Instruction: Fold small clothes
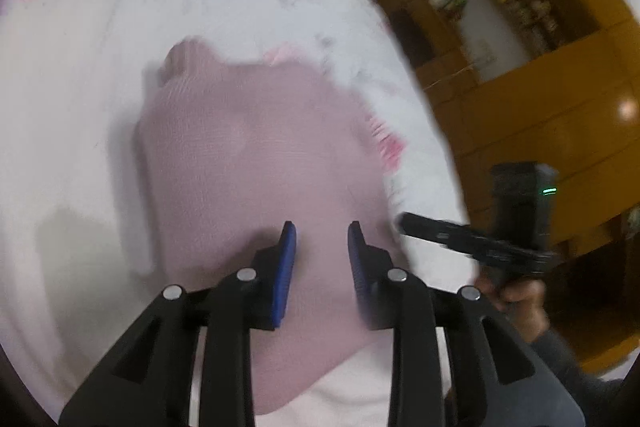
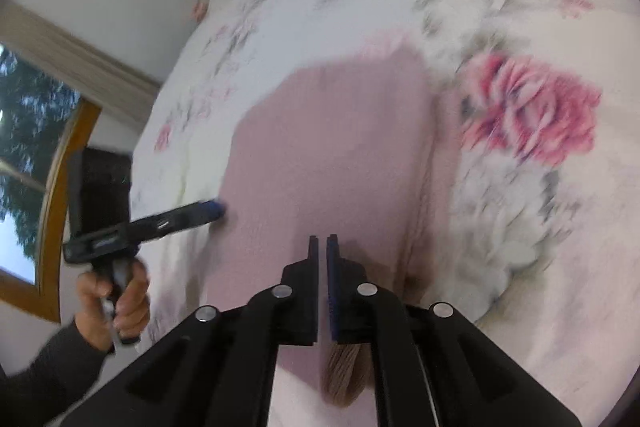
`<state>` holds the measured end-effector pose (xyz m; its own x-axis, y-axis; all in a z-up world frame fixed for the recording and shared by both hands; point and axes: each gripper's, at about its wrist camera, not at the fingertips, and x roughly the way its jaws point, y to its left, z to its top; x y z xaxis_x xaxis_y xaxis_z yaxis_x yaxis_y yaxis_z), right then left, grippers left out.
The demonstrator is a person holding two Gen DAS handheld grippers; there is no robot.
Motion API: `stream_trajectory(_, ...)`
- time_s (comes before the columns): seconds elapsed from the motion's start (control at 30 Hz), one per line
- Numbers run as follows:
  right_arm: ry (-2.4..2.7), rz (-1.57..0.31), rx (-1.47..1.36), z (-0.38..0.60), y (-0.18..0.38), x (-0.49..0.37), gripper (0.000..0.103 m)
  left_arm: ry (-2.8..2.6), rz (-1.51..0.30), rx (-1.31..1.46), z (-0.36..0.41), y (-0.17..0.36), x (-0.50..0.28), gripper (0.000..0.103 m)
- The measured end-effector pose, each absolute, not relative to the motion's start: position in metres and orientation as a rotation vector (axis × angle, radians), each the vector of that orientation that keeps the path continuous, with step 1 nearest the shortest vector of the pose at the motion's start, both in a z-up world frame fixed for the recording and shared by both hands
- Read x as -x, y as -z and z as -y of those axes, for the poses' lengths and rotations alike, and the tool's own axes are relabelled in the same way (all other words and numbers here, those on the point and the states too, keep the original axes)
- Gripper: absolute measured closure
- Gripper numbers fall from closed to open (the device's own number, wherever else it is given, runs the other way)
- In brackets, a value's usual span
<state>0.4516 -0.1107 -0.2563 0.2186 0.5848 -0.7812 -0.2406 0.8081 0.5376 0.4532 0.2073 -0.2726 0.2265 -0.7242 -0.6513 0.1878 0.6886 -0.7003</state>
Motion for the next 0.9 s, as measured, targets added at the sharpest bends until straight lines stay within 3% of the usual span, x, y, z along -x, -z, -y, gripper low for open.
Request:
stream_trajectory(0.07, -0.511, -1.276, -0.234, 0.102, 0.281, -0.452, 0.103, 0.658, -1.207, 0.557, -0.206, 0.282, -0.457, 0.094)
stream_trajectory(0.1, -0.502, -1.283, -0.239, 0.105, 0.290, -0.452, 0.103, 0.653, -1.214, 0.568, -0.205, 0.282, -0.459, 0.093)
stream_trajectory(0.13, -0.493, -1.277, -0.284, 0.113, 0.292, -0.451, 0.103, 0.647, -1.211, 0.565, -0.204, 0.276, -0.457, 0.089)
stream_trajectory(0.17, -0.475, -1.268, -0.318, 0.118, 0.287, -0.448, 0.103, 0.672, -1.191, 0.560, -0.205, 0.266, -0.454, 0.073)
stream_trajectory(0.27, -0.507, -1.198, -0.372, 0.123, 0.259, -0.425, 0.098, 0.706, -1.135, 0.596, -0.221, 0.247, -0.432, 0.043)
stream_trajectory(0.37, -0.560, -1.197, -0.338, 0.117, 0.254, -0.398, 0.097, 0.688, -1.140, 0.601, -0.242, 0.252, -0.403, 0.032)
stream_trajectory(0.5, -0.502, -1.269, -0.282, 0.124, 0.296, -0.394, 0.103, 0.614, -1.217, 0.619, -0.264, 0.282, -0.378, 0.029)
stream_trajectory(0.6, -0.502, -1.245, -0.415, 0.147, 0.283, -0.398, 0.100, 0.596, -1.220, 0.622, -0.286, 0.291, -0.364, 0.024)
stream_trajectory(0.63, -0.518, -1.234, -0.454, 0.153, 0.276, -0.399, 0.090, 0.599, -1.212, 0.616, -0.291, 0.292, -0.362, 0.021)
stream_trajectory(0.7, -0.542, -1.196, -0.548, 0.171, 0.258, -0.413, 0.079, 0.609, -1.206, 0.612, -0.293, 0.296, -0.364, 0.019)
stream_trajectory(0.77, -0.523, -1.176, -0.624, 0.188, 0.252, -0.430, 0.040, 0.617, -1.203, 0.632, -0.294, 0.303, -0.368, 0.018)
stream_trajectory(0.8, -0.502, -1.168, -0.684, 0.199, 0.253, -0.444, 0.012, 0.619, -1.198, 0.646, -0.297, 0.307, -0.368, 0.018)
stream_trajectory(0.9, -0.524, -1.202, -0.834, 0.208, 0.274, -0.485, 0.009, 0.636, -1.178, 0.732, -0.297, 0.316, -0.374, 0.018)
